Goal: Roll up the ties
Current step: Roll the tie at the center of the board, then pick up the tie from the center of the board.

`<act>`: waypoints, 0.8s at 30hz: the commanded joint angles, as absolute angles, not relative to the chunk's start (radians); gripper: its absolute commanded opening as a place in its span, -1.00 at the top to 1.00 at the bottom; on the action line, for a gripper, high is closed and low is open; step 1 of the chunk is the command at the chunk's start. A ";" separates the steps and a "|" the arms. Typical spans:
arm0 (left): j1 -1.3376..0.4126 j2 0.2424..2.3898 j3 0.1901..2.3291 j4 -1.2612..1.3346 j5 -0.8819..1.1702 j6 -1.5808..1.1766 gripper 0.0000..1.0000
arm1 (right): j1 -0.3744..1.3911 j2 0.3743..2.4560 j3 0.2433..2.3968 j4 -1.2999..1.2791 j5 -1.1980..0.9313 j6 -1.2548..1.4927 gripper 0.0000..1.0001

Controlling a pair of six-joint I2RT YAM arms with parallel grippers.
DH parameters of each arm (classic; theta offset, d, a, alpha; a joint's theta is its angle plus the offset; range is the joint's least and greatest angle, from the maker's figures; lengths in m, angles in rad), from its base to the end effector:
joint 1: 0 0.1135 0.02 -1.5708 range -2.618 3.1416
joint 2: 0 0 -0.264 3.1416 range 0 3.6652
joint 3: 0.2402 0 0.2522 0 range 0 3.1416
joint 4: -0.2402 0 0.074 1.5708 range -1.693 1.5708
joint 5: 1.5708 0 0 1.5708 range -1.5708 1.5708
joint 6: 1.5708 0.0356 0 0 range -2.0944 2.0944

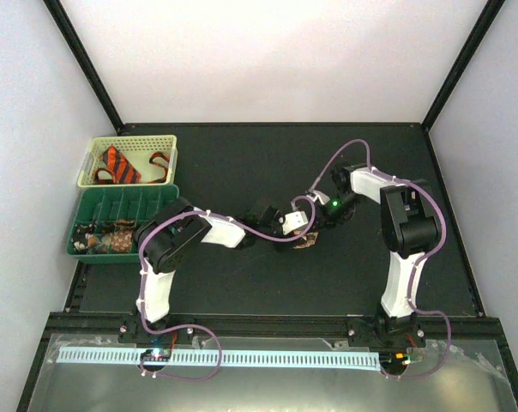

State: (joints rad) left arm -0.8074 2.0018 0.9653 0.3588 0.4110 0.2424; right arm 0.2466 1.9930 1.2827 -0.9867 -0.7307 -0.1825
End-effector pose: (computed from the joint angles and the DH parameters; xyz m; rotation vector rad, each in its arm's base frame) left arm 0.2592 -0.2914 0.1062 1.3407 1.8606 -0.7614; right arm 0.3243 0.1061 0.1404 0.5308 -2.7543 -1.0664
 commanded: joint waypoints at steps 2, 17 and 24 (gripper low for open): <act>-0.822 2.045 0.967 0.293 0.404 0.278 0.16 | 0.213 2.027 1.279 -0.981 -0.613 -0.186 0.46; -0.834 2.061 0.945 0.235 0.362 0.318 0.19 | 0.167 2.098 1.345 -1.004 -0.690 -0.135 -0.62; -0.834 2.061 0.944 0.232 0.350 0.321 0.18 | 0.169 2.148 1.345 -1.085 -0.907 -0.246 -0.35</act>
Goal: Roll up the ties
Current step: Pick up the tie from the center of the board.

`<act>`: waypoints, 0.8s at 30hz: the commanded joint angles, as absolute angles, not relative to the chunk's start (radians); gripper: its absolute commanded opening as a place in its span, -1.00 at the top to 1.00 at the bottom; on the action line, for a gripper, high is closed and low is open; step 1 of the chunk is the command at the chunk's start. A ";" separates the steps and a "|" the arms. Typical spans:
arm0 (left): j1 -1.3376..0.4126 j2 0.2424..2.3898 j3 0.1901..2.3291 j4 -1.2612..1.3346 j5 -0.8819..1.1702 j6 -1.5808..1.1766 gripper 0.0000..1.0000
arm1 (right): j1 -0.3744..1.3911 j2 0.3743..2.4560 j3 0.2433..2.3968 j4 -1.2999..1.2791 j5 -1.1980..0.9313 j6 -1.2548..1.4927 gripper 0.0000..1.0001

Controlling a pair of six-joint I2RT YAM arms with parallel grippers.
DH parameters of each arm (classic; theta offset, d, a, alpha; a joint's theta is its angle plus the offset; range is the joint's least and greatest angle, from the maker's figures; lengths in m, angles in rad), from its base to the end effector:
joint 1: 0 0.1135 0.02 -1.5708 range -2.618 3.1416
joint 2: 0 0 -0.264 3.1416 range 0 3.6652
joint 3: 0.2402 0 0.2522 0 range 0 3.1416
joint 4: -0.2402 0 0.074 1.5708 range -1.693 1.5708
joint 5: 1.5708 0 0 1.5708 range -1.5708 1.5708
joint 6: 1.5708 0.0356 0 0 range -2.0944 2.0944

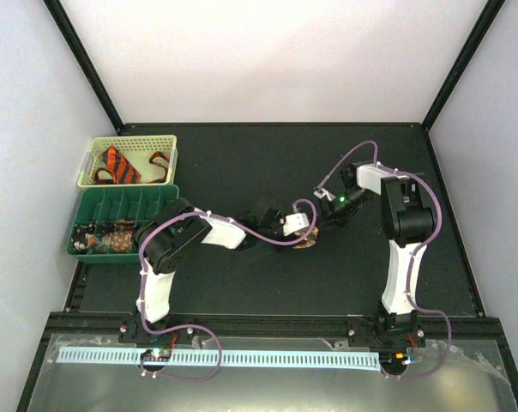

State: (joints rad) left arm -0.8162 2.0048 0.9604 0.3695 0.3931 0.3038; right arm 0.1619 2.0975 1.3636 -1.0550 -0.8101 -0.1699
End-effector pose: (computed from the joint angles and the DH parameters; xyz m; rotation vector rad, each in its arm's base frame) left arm 0.2568 -0.2930 0.1046 1.3910 1.8095 -0.7143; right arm 0.3447 0.0824 0.1260 0.3212 -2.6870 -1.1602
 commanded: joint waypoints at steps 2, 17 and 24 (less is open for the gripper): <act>-0.835 2.063 0.943 0.233 0.349 0.321 0.18 | 0.168 2.136 1.335 -1.102 -0.954 -0.286 -0.28; -0.834 2.066 0.945 0.232 0.347 0.312 0.15 | 0.169 2.087 1.296 -1.072 -1.005 -0.316 0.00; -0.832 2.052 0.939 0.252 0.345 0.285 0.00 | 0.167 2.078 1.278 -1.036 -0.942 -0.302 0.93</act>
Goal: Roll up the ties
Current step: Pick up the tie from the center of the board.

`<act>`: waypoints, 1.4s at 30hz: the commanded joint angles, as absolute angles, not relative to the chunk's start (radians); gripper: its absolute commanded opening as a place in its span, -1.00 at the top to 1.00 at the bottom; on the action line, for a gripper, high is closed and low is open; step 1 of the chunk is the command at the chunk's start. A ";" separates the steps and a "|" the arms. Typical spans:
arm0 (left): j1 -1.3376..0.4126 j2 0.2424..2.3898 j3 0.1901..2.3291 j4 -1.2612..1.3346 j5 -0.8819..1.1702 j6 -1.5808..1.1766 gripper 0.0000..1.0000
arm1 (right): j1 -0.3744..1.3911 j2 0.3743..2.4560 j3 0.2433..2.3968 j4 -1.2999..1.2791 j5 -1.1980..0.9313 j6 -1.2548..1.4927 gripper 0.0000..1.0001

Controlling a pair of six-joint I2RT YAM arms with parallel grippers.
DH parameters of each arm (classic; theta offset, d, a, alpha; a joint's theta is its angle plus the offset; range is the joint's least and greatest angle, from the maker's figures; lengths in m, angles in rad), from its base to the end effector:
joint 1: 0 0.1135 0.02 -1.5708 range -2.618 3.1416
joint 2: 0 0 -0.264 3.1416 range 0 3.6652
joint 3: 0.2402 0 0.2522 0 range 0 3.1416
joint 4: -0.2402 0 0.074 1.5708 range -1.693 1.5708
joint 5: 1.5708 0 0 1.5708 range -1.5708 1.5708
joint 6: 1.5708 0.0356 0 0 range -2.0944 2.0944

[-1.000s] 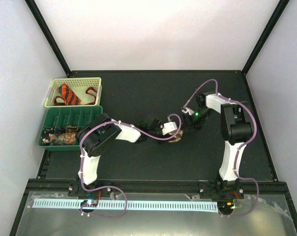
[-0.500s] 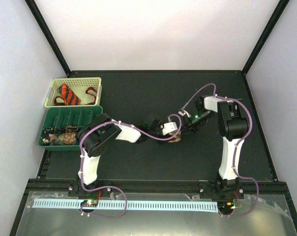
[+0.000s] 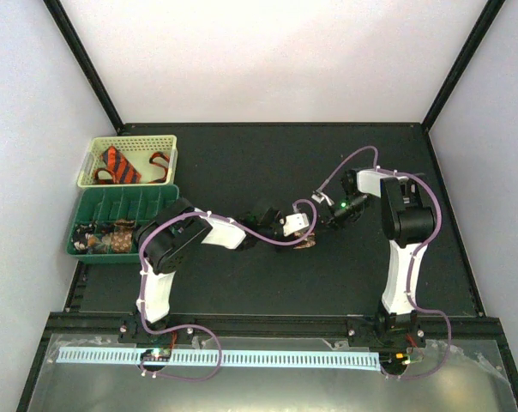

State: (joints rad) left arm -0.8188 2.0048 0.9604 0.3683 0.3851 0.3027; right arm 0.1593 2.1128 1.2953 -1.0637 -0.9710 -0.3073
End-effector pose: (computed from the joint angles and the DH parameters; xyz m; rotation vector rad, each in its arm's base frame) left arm 0.2562 -0.2935 0.1044 1.3896 1.8128 -0.7072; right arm 0.3298 0.0828 0.1124 0.3892 -2.5590 -1.3872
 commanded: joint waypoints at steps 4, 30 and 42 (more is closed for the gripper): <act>-0.824 1.994 0.901 0.316 0.355 0.271 -0.53 | 0.168 2.077 1.264 -1.019 -0.928 -0.290 0.98; -0.801 2.031 0.905 0.358 0.414 0.370 0.23 | 0.167 2.028 1.229 -0.976 -0.995 -0.259 0.98; -0.675 1.695 0.878 0.089 0.440 0.145 -0.98 | 0.163 1.926 1.196 -0.857 -1.092 -0.160 0.98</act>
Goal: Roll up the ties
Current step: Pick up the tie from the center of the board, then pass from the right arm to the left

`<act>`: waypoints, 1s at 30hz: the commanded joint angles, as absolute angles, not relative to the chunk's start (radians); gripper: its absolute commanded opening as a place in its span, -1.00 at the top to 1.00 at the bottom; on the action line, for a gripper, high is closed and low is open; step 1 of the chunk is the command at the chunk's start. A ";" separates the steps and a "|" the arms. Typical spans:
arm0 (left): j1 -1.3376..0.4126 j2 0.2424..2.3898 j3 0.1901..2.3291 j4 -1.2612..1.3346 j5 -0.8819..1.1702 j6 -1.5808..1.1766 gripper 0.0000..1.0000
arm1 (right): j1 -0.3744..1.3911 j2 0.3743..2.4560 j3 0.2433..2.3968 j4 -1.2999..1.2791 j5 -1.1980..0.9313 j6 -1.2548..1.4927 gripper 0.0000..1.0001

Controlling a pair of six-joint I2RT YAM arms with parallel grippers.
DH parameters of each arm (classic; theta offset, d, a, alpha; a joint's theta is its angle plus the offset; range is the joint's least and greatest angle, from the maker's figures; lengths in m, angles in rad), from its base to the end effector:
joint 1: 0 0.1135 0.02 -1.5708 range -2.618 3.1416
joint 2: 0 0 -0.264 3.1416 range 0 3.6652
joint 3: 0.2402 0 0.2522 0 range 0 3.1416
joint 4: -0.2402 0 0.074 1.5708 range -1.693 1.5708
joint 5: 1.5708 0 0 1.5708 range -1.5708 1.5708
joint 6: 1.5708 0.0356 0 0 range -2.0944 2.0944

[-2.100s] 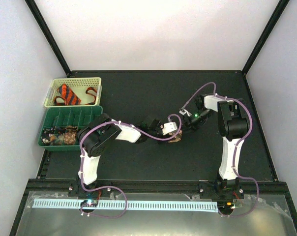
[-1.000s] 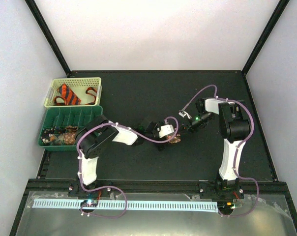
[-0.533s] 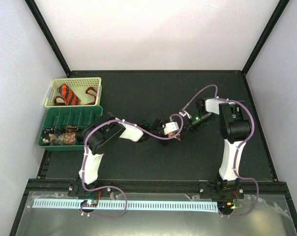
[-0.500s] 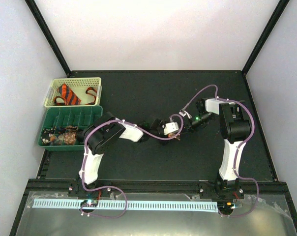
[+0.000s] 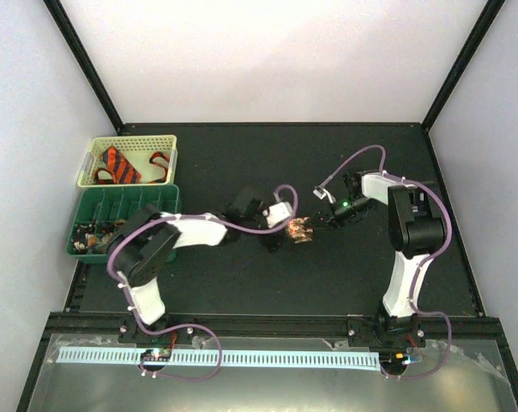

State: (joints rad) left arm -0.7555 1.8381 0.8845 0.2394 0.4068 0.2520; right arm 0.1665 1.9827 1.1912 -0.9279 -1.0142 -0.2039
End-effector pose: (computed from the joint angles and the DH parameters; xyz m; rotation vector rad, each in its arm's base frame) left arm 0.2532 -0.2578 0.1332 1.3055 1.9179 -0.7241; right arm 0.3173 0.0840 0.1315 0.3796 -2.6203 -1.4731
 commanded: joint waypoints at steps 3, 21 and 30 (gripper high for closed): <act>-0.585 1.602 0.904 -0.034 0.478 0.075 -0.97 | 0.162 1.897 1.217 -0.806 -1.132 -0.099 0.98; -0.339 1.622 1.130 -0.239 1.102 -0.307 -0.98 | 0.221 1.696 1.180 -0.364 -1.244 0.349 0.98; -0.391 1.723 1.159 -0.056 1.203 -0.474 -0.97 | 0.285 1.666 1.166 -0.313 -1.253 0.387 0.98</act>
